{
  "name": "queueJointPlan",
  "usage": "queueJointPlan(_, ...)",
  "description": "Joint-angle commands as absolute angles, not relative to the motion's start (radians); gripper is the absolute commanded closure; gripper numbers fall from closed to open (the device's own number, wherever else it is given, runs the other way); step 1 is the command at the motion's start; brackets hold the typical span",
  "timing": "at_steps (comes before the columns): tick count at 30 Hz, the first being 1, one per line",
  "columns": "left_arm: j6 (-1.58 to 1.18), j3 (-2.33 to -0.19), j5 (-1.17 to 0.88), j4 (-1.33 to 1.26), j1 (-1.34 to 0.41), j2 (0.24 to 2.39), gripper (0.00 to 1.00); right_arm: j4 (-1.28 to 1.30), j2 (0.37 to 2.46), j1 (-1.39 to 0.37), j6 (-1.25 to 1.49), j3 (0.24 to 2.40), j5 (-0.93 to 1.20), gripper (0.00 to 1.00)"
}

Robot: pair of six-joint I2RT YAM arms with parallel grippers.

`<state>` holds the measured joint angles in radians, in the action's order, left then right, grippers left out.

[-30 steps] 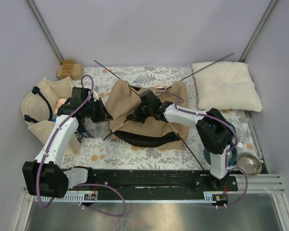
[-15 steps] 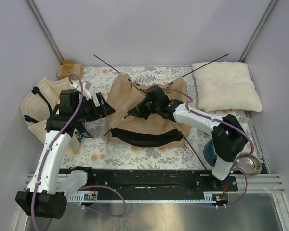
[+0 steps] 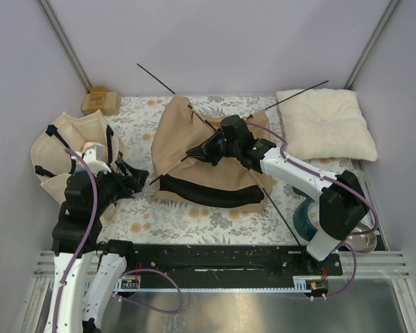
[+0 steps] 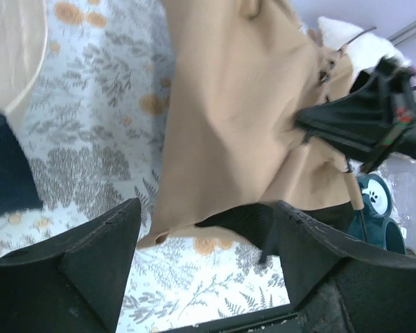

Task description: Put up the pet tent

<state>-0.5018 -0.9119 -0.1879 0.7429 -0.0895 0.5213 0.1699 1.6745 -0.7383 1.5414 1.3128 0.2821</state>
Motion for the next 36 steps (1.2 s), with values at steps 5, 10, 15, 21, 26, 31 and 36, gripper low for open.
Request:
queueJointPlan(5, -0.574, -0.746, -0.178, 0.723, -0.086, 0.365, 0.18, 0.149, 1.569, -0.721, 1.624, 1.385, 0.334, 1.00)
queueJointPlan(10, -0.531, -0.690, -0.277, 0.651, -0.086, 0.324, 0.17, 0.144, 1.554, -0.704, 1.666, 1.420, 0.357, 1.00)
queueJointPlan(15, -0.453, -0.629, -0.455, 0.574, -0.086, 0.282, 0.16, 0.137, 1.557, -0.696, 1.703, 1.450, 0.385, 1.00)
queueJointPlan(21, -0.400, -0.614, -0.520, 0.506, -0.086, 0.265, 0.18, 0.124, 1.543, -0.678, 1.724, 1.457, 0.402, 1.00)
queueJointPlan(26, -0.393, -0.584, -0.586, 0.456, -0.086, 0.256, 0.33, 0.112, 1.545, -0.666, 1.735, 1.466, 0.405, 1.00)
queueJointPlan(31, -0.391, -0.565, -0.614, 0.434, -0.086, 0.245, 0.37, 0.087, 1.557, -0.664, 1.755, 1.473, 0.403, 1.00)
queueJointPlan(36, -0.357, -0.571, -0.539, 0.446, -0.086, 0.273, 0.72, 0.086, 1.563, -0.661, 1.755, 1.485, 0.402, 1.00)
